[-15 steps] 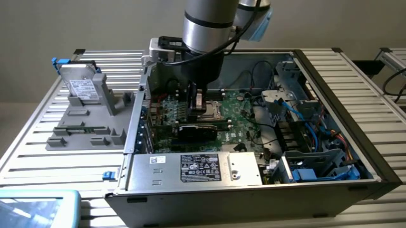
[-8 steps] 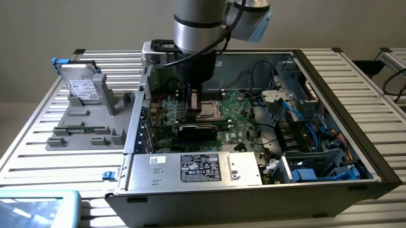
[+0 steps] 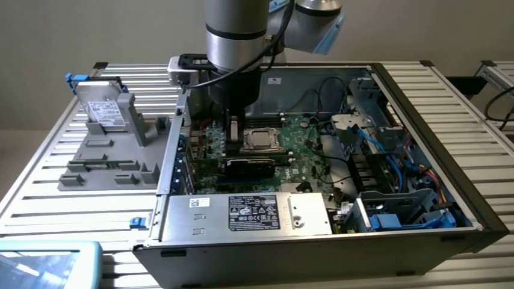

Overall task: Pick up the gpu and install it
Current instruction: 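Press down on the gpu until it lock into place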

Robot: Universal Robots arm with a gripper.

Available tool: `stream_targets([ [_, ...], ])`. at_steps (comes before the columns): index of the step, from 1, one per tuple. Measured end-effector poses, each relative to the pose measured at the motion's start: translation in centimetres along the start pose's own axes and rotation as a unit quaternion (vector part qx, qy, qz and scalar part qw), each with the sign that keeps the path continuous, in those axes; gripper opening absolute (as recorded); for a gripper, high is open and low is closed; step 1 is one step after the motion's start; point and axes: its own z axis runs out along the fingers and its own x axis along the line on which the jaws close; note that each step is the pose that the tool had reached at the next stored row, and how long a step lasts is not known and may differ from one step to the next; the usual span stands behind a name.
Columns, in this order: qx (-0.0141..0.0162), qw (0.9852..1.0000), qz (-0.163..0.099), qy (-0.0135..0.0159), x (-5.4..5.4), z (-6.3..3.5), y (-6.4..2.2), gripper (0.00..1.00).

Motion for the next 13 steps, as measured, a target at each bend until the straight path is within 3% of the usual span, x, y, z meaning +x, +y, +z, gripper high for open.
stream_targets([
  [9,0.0096,1.0,0.0,0.0012,0.0,0.84,0.54,0.12],
  [13,0.0125,0.9999,0.001,0.0013,-0.1,1.22,0.66,0.12],
])
